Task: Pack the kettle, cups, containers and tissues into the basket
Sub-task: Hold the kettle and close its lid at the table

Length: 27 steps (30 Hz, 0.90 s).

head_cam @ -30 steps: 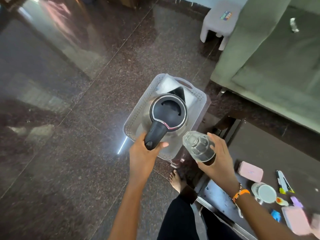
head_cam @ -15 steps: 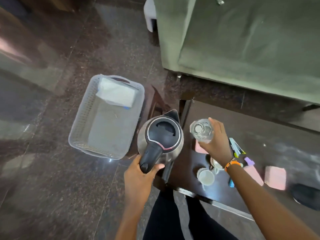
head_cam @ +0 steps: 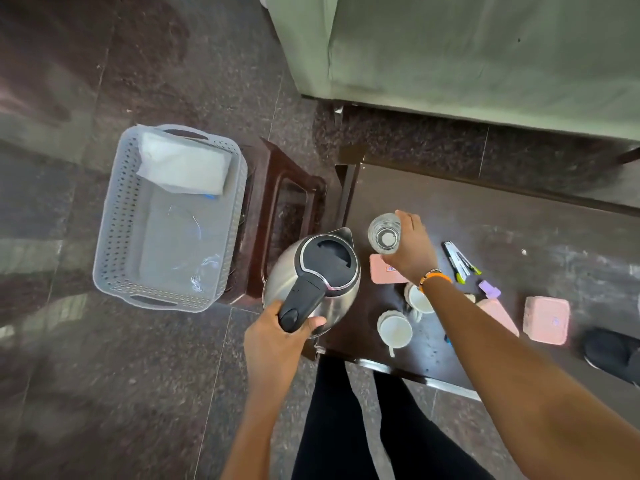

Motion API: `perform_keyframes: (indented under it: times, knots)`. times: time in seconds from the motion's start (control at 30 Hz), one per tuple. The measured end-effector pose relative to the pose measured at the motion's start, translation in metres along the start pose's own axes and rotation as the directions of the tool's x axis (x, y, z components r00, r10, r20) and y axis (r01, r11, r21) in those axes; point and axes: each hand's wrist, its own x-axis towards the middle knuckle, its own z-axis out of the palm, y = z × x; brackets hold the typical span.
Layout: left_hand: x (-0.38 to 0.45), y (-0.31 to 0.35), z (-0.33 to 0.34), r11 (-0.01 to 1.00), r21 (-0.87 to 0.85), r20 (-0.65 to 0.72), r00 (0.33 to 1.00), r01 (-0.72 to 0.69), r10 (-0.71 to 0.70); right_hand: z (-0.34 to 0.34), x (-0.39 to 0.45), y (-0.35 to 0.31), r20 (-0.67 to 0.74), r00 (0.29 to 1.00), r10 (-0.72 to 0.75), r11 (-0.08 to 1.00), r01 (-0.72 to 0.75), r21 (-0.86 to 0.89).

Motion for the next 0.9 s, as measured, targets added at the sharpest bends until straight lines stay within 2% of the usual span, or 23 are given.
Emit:
perform_keyframes:
  times: [0.23,0.37,0.5,0.6,0.9]
  knots:
    - [-0.001,0.009,0.008,0.999,0.035,0.027,0.999,-0.025,0.024,0.000,-0.021,0.021,0.079,0.997,-0.022,0.998,0.027,-0.065]
    - [-0.001,0.009,0.014,0.995,0.075,0.066,0.996,-0.072,0.067,0.002,-0.037,0.034,0.150,0.988,-0.041,0.999,0.044,-0.016]
    - [-0.003,0.007,0.021,0.988,0.098,0.096,0.989,-0.120,0.111,-0.004,-0.049,0.042,0.110,0.994,-0.011,0.997,0.003,0.072]
    - [-0.005,0.009,0.024,0.980,0.140,0.117,0.985,-0.145,0.129,-0.007,-0.055,0.044,0.092,0.996,0.011,0.997,-0.017,0.074]
    - [-0.008,0.014,0.032,0.972,0.148,0.161,0.975,-0.180,0.156,-0.010,-0.051,0.044,0.169,0.986,-0.007,1.000,0.003,0.025]
